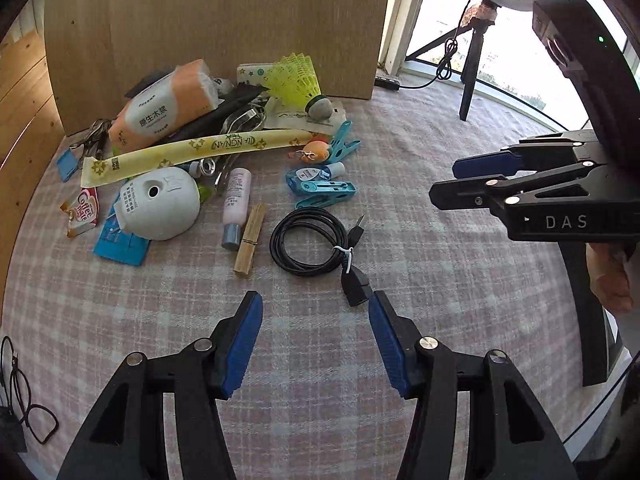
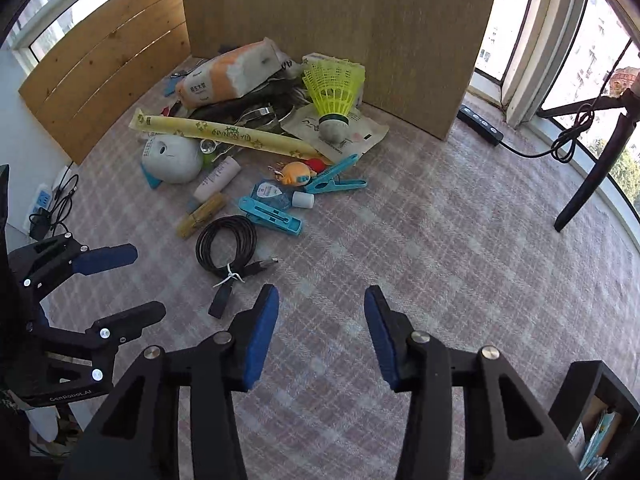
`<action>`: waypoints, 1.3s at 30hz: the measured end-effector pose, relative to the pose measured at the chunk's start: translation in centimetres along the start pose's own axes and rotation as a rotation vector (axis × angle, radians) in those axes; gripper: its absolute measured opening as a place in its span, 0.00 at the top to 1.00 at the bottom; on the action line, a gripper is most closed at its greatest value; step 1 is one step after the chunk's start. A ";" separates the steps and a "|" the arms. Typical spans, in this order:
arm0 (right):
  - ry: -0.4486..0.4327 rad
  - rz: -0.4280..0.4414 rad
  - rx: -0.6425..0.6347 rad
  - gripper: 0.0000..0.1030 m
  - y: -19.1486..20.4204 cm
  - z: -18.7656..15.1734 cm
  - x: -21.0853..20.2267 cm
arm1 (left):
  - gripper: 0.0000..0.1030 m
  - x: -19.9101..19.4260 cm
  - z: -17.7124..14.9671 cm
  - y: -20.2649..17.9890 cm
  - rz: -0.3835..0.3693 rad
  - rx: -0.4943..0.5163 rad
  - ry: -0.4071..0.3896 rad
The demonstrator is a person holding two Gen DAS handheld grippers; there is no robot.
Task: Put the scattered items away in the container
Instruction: 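Grasp another blue clothespin with the right gripper while the left grasps the black cable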
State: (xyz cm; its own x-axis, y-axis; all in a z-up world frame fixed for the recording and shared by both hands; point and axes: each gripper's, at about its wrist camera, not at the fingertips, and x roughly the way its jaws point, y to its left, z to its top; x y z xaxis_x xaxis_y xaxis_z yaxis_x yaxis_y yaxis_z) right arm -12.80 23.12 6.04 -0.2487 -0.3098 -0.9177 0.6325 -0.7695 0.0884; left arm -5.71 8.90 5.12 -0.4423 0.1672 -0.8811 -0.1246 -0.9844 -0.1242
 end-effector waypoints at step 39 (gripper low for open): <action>0.077 0.157 -0.289 0.74 2.8 5.8 8.4 | 0.77 6.0 3.0 -0.2 -0.062 0.012 0.072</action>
State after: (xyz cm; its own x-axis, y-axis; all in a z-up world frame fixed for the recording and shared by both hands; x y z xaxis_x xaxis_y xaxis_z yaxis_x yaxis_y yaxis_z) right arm -17.36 15.18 0.85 -0.0824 -0.3602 -0.9292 0.8430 -0.5225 0.1278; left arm -11.05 10.26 1.25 -0.3686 0.2230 -0.9024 -0.1603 -0.9715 -0.1746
